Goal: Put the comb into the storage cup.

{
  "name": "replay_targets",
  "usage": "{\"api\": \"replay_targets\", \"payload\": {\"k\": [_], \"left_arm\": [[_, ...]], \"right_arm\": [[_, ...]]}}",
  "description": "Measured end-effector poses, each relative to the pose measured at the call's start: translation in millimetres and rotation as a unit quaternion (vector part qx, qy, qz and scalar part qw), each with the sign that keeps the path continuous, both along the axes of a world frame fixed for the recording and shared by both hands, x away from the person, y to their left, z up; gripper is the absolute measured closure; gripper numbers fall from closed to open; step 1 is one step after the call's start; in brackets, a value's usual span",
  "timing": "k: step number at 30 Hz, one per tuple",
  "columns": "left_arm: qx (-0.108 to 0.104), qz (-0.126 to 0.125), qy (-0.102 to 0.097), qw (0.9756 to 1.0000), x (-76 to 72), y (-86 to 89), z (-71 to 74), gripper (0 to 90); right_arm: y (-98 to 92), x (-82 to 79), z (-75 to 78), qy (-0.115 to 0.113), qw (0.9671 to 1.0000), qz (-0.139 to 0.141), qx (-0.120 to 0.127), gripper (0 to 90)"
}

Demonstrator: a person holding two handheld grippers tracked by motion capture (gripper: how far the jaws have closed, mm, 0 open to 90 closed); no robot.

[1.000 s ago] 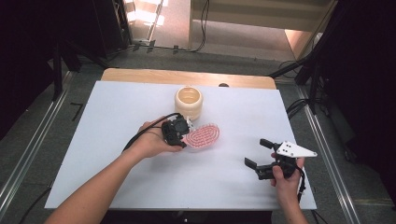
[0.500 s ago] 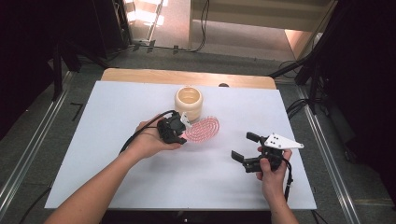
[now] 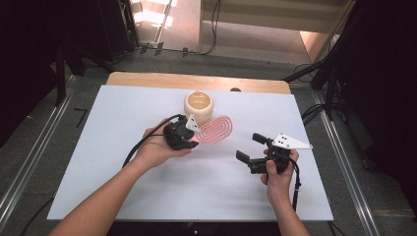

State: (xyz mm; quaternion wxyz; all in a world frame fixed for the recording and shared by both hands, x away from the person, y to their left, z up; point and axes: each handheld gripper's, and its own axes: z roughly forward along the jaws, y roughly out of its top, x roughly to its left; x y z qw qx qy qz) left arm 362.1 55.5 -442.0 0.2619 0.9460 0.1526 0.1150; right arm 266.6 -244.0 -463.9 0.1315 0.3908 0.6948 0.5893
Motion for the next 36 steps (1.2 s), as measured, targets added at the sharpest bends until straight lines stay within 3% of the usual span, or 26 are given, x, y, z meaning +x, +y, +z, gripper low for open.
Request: {"api": "replay_targets", "payload": {"k": [4, 5, 11, 15, 20, 21, 36], "left_arm": [[-0.018, 0.010, -0.016, 0.9997, -1.0, 1.3, 1.6, 70.9], [-0.026, 0.011, -0.008, 0.9996, -0.3, 1.7, 1.6, 70.9], [-0.046, 0.021, -0.012, 0.9986, -0.2, 3.3, 1.1, 70.9], [-0.064, 0.030, -0.035, 0.9969, -2.8, 5.4, 2.0, 70.9], [-0.079, 0.034, -0.032, 0.9958, -4.3, 7.1, 3.4, 70.9], [-0.080, 0.036, -0.040, 0.9953, -5.5, 7.0, 3.1, 70.9], [-0.120, 0.051, -0.058, 0.9897, -11.8, 7.5, 2.8, 70.9]], "right_arm": [[4.0, 3.7, 3.8, 0.004, 0.9999, -0.009, 0.002, 0.0], [6.9, 5.3, 5.6, 0.004, 0.9999, -0.011, 0.004, 0.0], [15.5, 8.8, 10.3, -0.003, 0.9997, -0.023, -0.003, 0.0], [21.7, 12.4, 13.2, -0.004, 0.9997, -0.025, 0.000, 0.0], [28.3, 17.8, 16.6, -0.001, 0.9996, -0.027, 0.009, 0.0], [31.3, 19.7, 18.4, 0.000, 0.9995, -0.026, 0.015, 0.0], [45.4, 35.2, 21.7, 0.020, 0.9975, -0.038, 0.056, 0.0]]}}
